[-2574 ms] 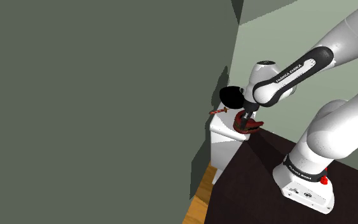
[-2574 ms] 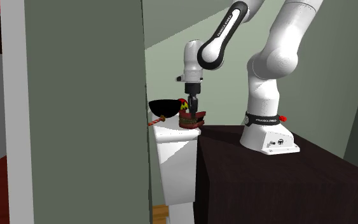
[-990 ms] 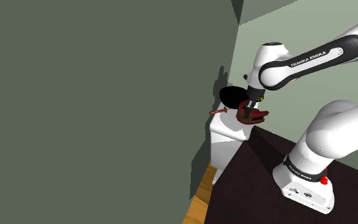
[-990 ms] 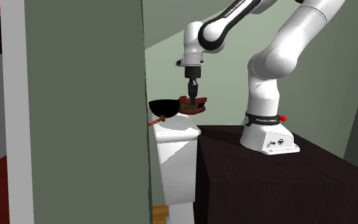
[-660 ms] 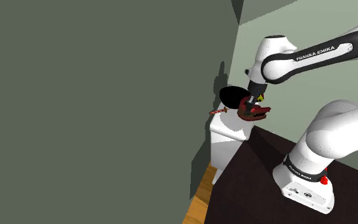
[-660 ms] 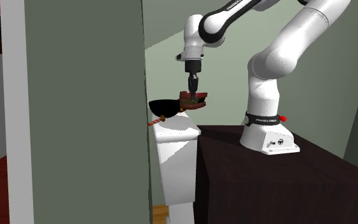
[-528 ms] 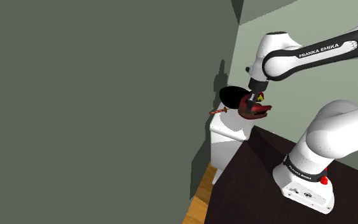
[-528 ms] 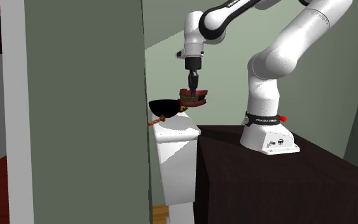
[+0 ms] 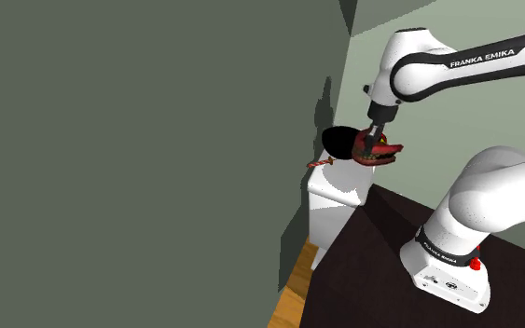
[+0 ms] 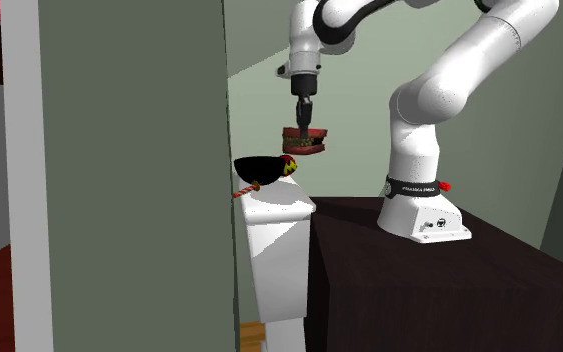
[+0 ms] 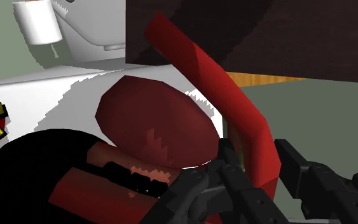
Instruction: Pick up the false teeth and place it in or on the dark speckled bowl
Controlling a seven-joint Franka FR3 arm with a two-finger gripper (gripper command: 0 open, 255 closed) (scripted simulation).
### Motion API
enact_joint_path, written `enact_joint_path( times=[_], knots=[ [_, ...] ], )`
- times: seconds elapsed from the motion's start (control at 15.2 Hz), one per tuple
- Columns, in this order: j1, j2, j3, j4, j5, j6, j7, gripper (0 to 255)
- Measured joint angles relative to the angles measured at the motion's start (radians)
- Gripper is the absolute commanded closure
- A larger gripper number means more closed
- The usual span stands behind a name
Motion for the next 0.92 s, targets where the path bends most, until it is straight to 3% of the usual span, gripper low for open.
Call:
enact_joint_path(
  times=[0.26,0.92],
  knots=[
    [0.004,-0.001,0.004,0.049,0.006,-0.05,-0.003,255],
    [0.039,0.385,-0.135,0.382,0.031,0.008,-0.153,255]
  ],
)
